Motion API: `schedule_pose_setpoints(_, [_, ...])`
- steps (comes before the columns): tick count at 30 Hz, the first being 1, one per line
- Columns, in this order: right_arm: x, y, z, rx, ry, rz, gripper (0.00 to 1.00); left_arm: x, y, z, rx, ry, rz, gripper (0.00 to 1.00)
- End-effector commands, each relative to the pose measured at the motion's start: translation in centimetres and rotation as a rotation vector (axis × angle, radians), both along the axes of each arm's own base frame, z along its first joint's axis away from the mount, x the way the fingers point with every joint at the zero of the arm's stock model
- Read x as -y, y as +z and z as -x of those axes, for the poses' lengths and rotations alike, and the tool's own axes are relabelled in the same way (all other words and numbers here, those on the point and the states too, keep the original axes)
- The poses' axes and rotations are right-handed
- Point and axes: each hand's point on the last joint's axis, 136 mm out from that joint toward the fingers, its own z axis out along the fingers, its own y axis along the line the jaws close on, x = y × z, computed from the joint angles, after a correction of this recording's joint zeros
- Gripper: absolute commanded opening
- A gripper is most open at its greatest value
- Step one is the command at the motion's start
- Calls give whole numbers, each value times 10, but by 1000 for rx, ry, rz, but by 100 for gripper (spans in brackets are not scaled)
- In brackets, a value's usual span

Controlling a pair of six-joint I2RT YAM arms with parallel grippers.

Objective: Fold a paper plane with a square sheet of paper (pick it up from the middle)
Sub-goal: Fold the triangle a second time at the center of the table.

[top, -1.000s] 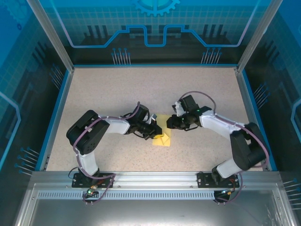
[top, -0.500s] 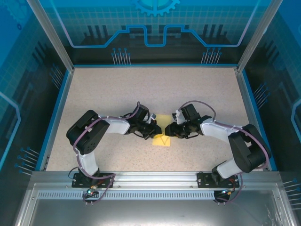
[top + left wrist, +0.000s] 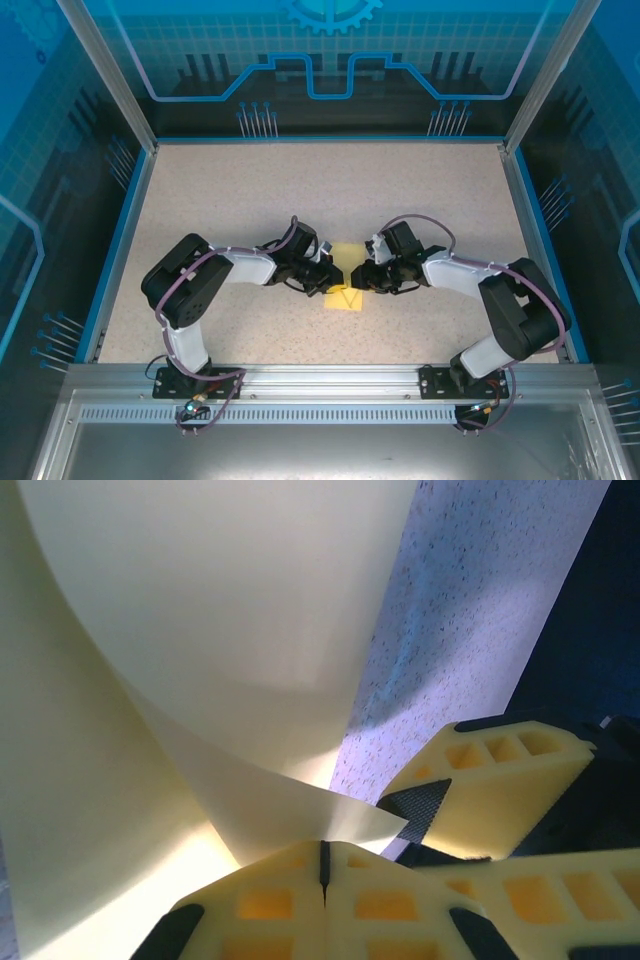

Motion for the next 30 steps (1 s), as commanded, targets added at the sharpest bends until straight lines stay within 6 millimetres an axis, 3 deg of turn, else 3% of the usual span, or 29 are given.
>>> schedule_pose_setpoints(1, [1,-6,2,-10,3,37,21,4,11,-4,21,7,12,5])
schedule_pose_setpoints(6, [9,-12,-7,6,-5,120,12,7,21,-6,48,-2,33,6])
schedule_pose_setpoints(22, [14,-19,-25,63,45,214,12,18,33,-15,122,-47,72,7])
schedule_pose_setpoints(30, [15,-21,-30,74,56,237,12,16,18,-18,104,-36,0,7])
